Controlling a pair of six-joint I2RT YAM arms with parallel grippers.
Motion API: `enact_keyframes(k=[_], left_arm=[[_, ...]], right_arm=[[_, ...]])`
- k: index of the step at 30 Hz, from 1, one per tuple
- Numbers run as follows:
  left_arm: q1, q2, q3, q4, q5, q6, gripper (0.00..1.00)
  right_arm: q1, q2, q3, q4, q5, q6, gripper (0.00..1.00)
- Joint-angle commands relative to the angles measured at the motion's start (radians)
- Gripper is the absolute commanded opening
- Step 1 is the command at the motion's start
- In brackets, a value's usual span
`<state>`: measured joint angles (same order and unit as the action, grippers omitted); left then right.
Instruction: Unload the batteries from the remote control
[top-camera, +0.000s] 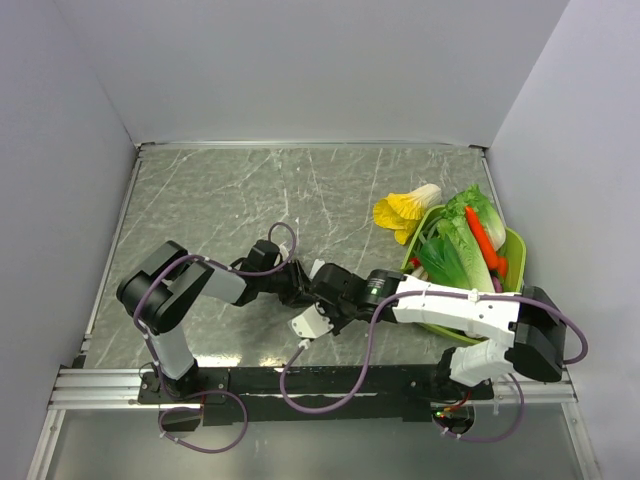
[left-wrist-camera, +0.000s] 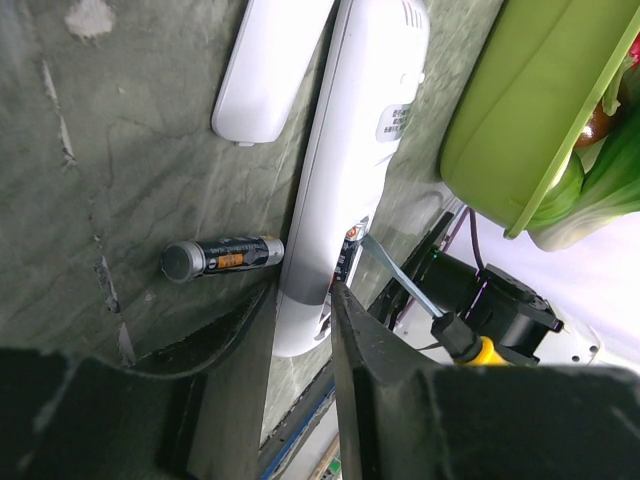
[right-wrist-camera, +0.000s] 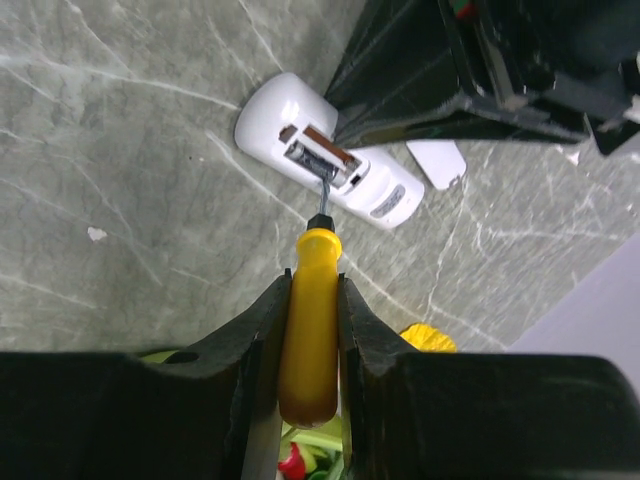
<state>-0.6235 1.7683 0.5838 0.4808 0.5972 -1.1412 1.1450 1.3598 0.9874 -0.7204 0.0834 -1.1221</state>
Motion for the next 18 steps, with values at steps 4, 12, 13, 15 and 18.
enact_keyframes(k=[4, 12, 13, 15, 18], left_arm=[[-0.007, 0.028, 0.022, -0.001, -0.005, 0.018, 0.34], [-0.007, 0.033, 0.025, -0.028, -0.034, 0.034, 0.32], [-0.007, 0.034, 0.03, -0.033, -0.036, 0.038, 0.32], [-0.007, 0.039, 0.04, -0.062, -0.045, 0.046, 0.3], [-0.007, 0.036, 0.047, -0.1, -0.069, 0.06, 0.29]], right_arm=[[0.002, 0.016, -0.052, 0.108, -0.114, -0.064, 0.0], [-0.045, -0.08, -0.199, 0.291, -0.137, -0.029, 0.0], [-0.051, -0.093, -0.219, 0.317, -0.139, -0.022, 0.0], [-0.057, -0.126, -0.271, 0.386, -0.139, -0.001, 0.0], [-0.074, -0.157, -0.305, 0.423, -0.143, 0.024, 0.0]])
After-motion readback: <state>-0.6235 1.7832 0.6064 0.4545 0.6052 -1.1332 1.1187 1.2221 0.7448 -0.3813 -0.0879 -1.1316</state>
